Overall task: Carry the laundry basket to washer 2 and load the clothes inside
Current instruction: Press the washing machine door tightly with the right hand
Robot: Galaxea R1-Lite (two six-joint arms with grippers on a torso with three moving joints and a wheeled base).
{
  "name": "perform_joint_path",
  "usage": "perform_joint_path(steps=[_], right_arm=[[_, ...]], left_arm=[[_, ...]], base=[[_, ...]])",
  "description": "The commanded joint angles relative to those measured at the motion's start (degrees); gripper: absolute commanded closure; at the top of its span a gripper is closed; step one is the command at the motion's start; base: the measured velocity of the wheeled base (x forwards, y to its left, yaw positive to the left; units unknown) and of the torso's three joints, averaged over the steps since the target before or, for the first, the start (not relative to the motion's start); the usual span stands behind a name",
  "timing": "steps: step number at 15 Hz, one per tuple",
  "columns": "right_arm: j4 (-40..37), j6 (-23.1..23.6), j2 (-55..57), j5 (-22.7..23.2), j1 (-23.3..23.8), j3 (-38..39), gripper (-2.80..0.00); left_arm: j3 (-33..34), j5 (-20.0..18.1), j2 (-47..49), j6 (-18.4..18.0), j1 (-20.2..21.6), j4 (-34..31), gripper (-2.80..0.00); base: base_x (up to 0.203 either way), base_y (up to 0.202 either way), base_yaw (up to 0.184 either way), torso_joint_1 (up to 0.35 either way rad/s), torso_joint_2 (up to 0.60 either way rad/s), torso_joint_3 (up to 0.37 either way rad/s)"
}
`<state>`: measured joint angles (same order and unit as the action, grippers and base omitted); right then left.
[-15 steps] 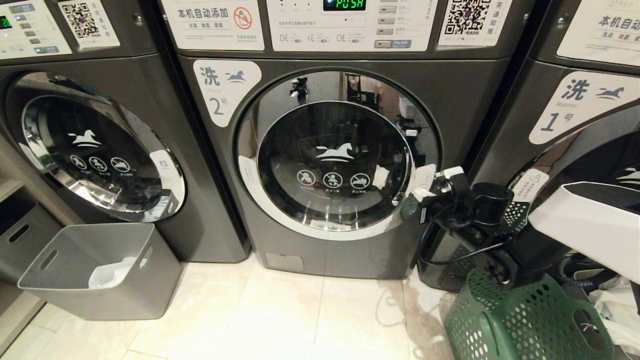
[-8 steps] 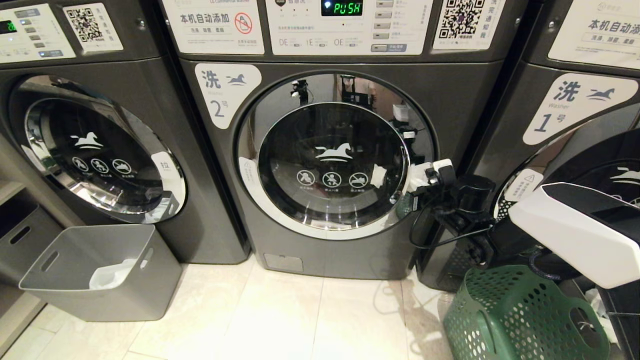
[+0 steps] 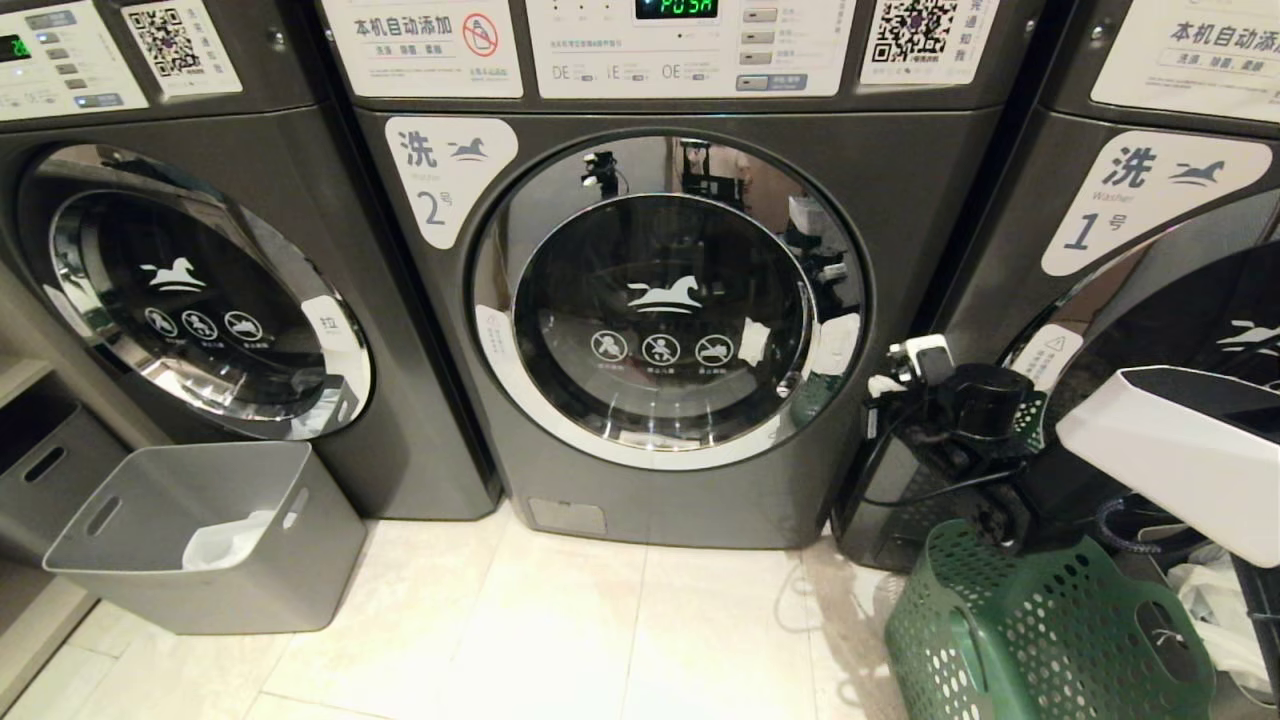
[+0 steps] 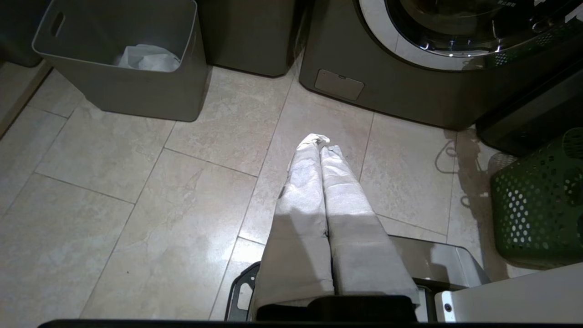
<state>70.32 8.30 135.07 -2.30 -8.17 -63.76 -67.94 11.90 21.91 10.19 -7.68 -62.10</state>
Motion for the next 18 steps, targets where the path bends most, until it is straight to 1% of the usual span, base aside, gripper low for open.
perform_joint_path(steps=[1,3,5,7,9,10,11,13,14,15,16,18], right_arm=[[0.17,0.07,-8.63,1.61,-1.04,9.81,0.0],[0.2,0.06,-16.98,4.22,-2.44,22.11,0.0],[0.19,0.07,-25.85,5.68,-4.03,31.17,0.0],[0.21,0.01,-34.39,6.17,-4.77,38.73,0.0],[0.26,0.05,-43.65,5.86,-5.01,45.81,0.0],[0.26,0.26,-48.59,5.24,-5.06,49.27,0.0],[0.2,0.66,-53.75,4.43,-5.1,52.81,0.0],[-1.57,1.48,-63.98,2.77,-5.09,59.45,0.0],[-5.45,1.73,-69.78,1.95,-5.04,60.74,0.0],[-11.82,1.93,-76.62,1.44,-5.03,61.55,0.0],[-18.82,2.05,-83.29,1.19,-5.03,62.01,0.0],[-36.08,2.26,-99.69,0.84,-5.02,62.6,0.0]], left_arm=[[0.28,0.06,0.59,0.09,-0.06,-0.31,0.0],[2.23,0.06,0.37,0.07,-0.06,1.39,0.0],[5.14,0.13,0.18,-0.15,0.01,5.69,0.0],[9.58,0.21,-0.92,-0.24,0.23,8.57,0.0],[13.74,0.14,-3.26,-0.26,1.33,9.34,0.0],[15.46,-0.76,-5.02,-0.26,2.05,9.19,0.0],[16.15,-3.4,-5.65,-0.3,2.43,8.68,0.0],[18.2,-5.58,-5.72,-1.83,2.56,8.7,0.0],[21.01,-6.3,-5.68,-2.28,2.56,9.49,0.0],[24.98,-6.91,-5.67,-2.46,2.55,12.32,0.0],[29.6,-7.31,-5.66,-2.65,2.56,16.47,0.0],[42.62,-7.61,-5.66,-3.33,2.57,29.88,0.0]], base=[[0.0,0.0,0.0,0.0,0.0,0.0],[0.0,0.0,0.0,0.0,0.0,0.0],[0.0,0.0,0.0,0.0,0.0,0.0],[0.0,0.0,0.0,0.0,0.0,0.0],[0.0,0.0,0.0,0.0,0.0,0.0],[0.0,0.0,0.0,0.0,0.0,0.0],[0.0,0.0,0.0,0.0,0.0,0.0],[0.0,0.0,0.0,0.0,0.0,0.0],[0.0,0.0,0.0,0.0,0.0,0.0],[0.0,0.0,0.0,0.0,0.0,0.0],[0.0,0.0,0.0,0.0,0.0,0.0],[0.0,0.0,0.0,0.0,0.0,0.0]])
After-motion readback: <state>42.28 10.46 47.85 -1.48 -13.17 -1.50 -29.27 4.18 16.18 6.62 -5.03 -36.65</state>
